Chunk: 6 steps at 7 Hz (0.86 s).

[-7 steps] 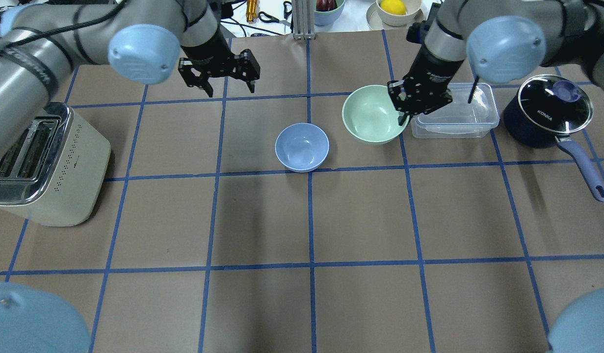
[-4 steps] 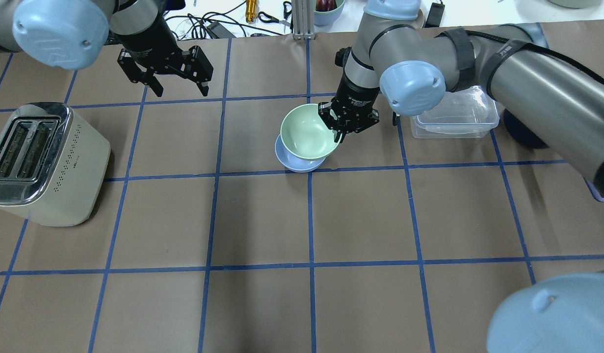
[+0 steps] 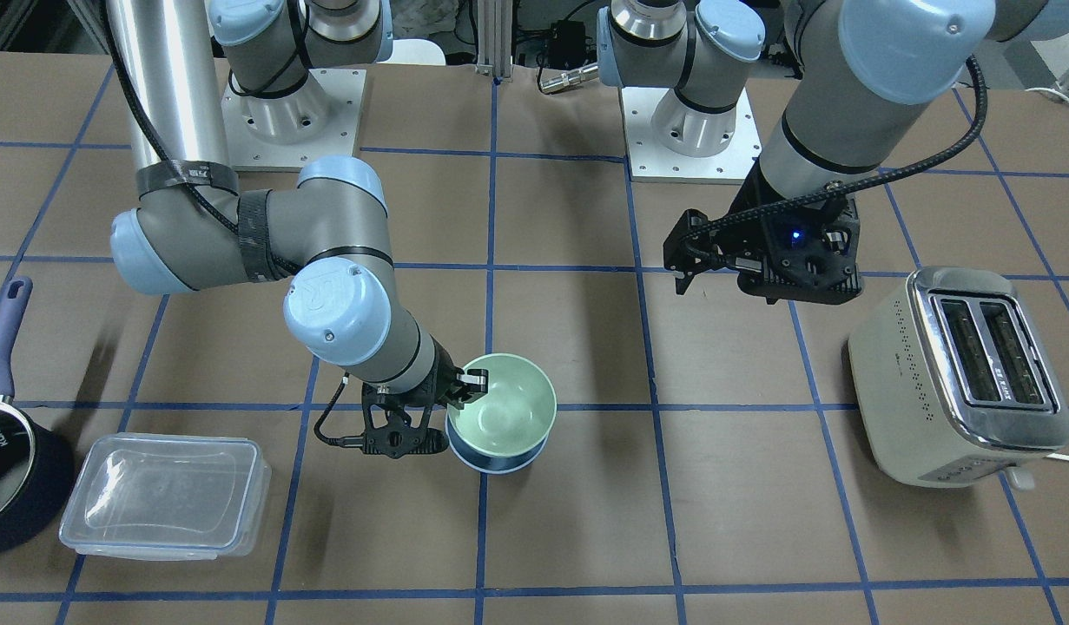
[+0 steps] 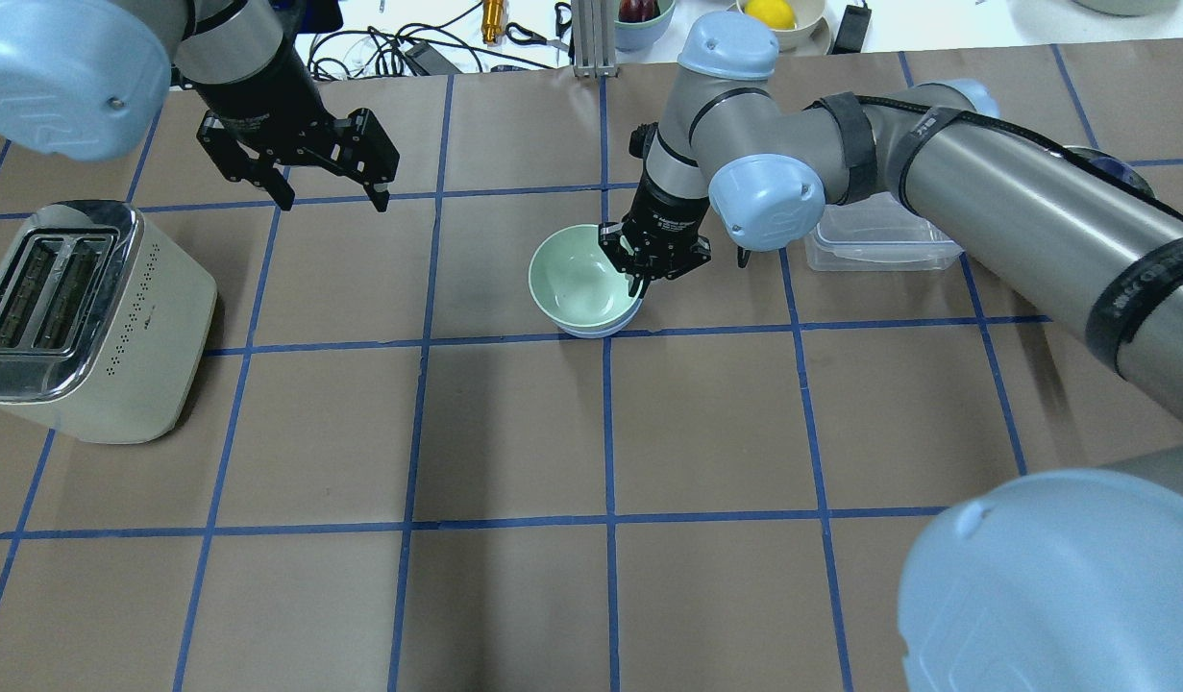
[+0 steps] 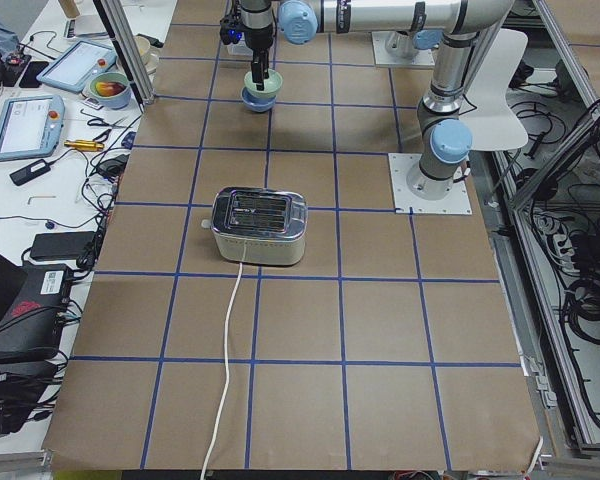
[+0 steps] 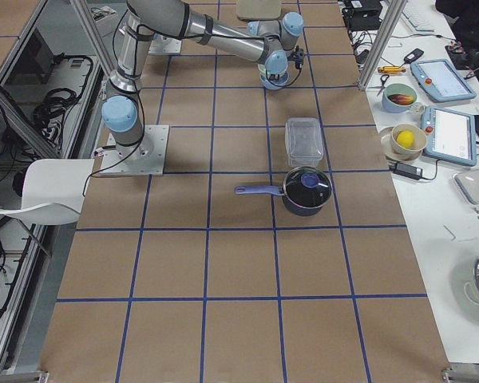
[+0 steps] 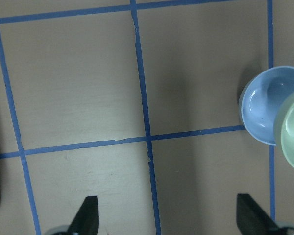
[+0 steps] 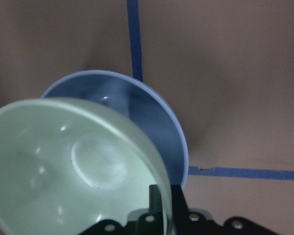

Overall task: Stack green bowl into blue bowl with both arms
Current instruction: 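Open the right gripper and raise it away from the stacked bowls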

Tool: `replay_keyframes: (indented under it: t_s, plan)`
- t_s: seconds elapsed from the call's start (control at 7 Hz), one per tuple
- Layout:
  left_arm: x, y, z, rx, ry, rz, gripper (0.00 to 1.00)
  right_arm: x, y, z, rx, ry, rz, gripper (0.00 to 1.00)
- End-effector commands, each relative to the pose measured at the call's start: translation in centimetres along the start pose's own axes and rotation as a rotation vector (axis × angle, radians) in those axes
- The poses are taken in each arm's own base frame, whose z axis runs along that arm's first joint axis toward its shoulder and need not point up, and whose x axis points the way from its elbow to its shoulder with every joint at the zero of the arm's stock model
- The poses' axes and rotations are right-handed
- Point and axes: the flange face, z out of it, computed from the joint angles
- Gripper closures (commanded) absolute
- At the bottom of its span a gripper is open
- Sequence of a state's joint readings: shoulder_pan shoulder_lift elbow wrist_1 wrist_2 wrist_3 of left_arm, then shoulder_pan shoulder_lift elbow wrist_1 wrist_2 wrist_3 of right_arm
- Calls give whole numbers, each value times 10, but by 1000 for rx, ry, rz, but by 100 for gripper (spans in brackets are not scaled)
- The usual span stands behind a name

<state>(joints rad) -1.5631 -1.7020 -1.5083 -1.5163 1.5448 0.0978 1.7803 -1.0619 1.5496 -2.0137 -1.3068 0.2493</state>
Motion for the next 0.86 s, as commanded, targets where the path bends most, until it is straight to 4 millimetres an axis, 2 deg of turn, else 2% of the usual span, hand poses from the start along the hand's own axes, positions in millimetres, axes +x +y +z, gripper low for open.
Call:
replay_keyframes:
  t_s: [0.0, 0.14, 0.29, 0.43, 0.57, 0.71]
  plan:
    - [-3, -9, 11, 6, -1, -1, 0, 1, -6, -17, 71, -7, -6, 0]
    - [-5, -13, 11, 32, -5, -6, 0, 13, 1, -49, 68, 0, 19, 0]
    - [1, -7, 1, 44, -9, 1, 0, 45, 18, -101, 69, 84, 45, 0]
    - [4, 3, -19, 71, -43, 12, 0, 75, 36, -141, 30, 106, 1, 0]
    - [6, 15, -28, 65, -63, 9, 0, 96, 65, -184, 14, 133, 14, 0]
    - [5, 17, -24, 42, -64, -30, 0, 109, 91, -212, -5, 181, 38, 0]
